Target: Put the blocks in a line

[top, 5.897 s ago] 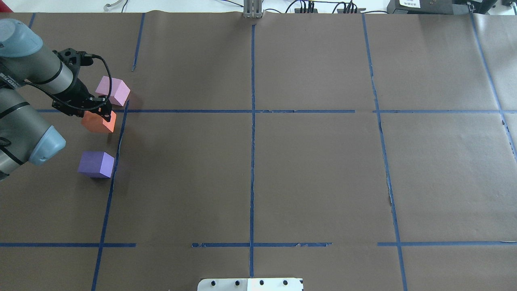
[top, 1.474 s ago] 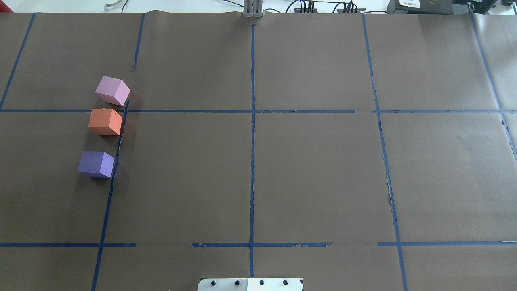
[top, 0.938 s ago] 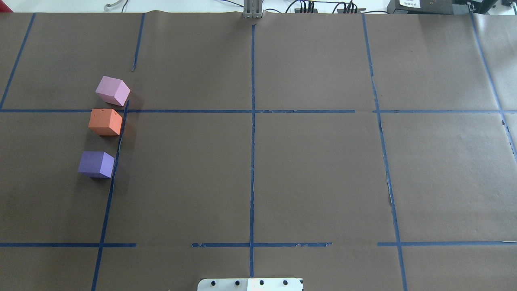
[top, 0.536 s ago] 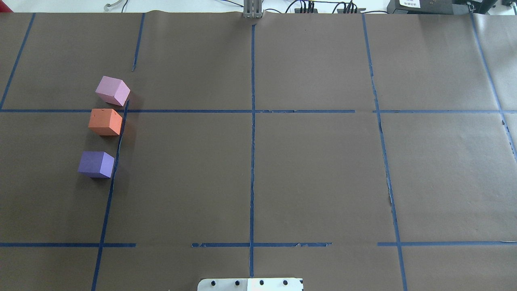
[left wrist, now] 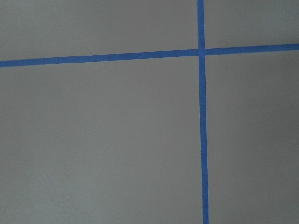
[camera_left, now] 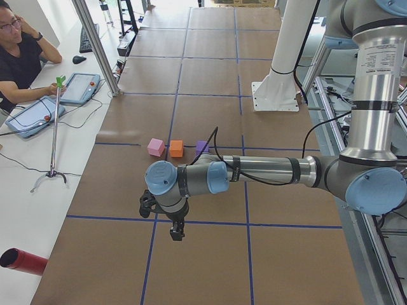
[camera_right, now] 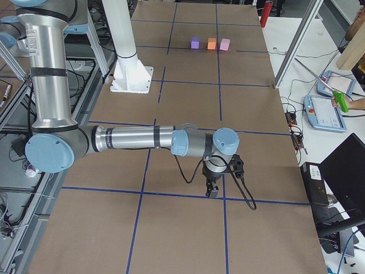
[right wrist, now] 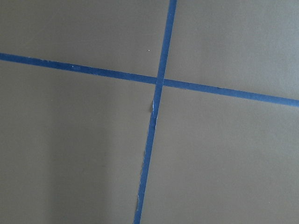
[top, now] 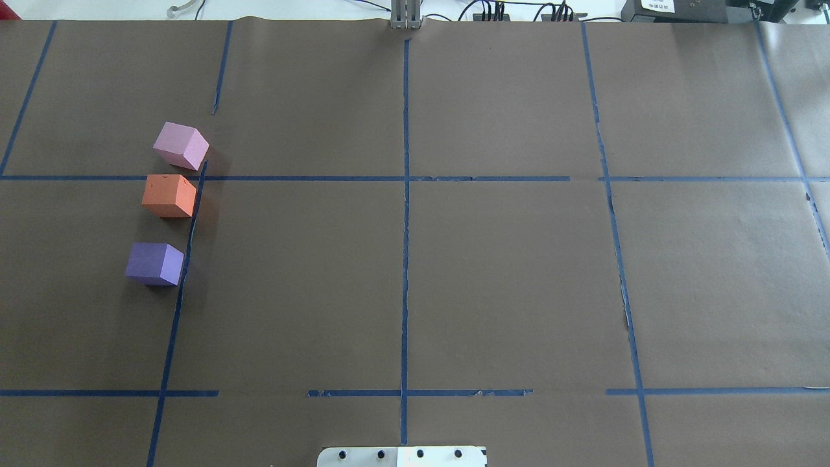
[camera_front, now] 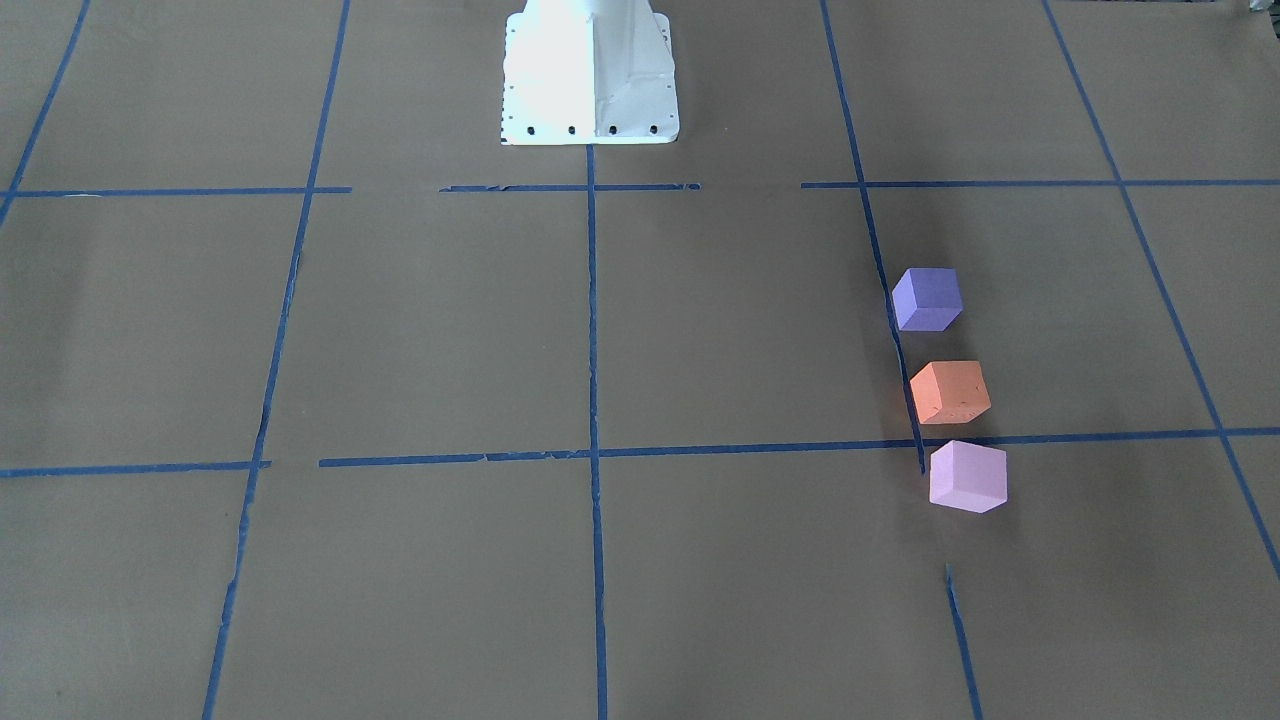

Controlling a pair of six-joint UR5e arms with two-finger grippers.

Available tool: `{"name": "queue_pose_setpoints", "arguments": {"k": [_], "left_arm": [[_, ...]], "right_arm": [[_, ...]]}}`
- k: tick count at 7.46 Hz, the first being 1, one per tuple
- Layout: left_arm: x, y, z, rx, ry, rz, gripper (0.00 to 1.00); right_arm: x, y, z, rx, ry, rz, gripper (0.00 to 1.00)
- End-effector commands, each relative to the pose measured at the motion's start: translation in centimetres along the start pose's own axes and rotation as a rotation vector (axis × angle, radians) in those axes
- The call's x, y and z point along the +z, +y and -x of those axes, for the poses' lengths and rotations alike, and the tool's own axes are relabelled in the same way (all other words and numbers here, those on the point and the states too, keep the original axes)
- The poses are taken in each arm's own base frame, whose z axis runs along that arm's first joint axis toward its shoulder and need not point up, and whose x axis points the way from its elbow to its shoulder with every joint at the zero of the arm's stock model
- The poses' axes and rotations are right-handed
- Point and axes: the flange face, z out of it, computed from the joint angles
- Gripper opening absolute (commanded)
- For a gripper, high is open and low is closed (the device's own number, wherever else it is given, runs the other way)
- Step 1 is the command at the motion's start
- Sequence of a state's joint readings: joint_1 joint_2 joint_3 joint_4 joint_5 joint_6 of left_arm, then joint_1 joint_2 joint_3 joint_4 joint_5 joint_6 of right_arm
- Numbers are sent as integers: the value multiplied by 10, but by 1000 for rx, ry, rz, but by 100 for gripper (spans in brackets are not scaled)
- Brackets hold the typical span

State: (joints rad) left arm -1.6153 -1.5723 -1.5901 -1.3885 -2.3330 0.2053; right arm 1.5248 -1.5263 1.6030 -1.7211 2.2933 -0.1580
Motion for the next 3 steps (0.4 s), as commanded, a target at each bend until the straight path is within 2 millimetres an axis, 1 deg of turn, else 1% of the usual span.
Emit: {"name": "queue_pose_setpoints", "arguments": {"k": [1,3], "left_arm": [[1,0,1,2,0,0,100],[-1,-1,-1,5,-1,-4,100]], "right_arm": [[0,0,0,0,0,0,100],[0,0,0,0,0,0,100]]}}
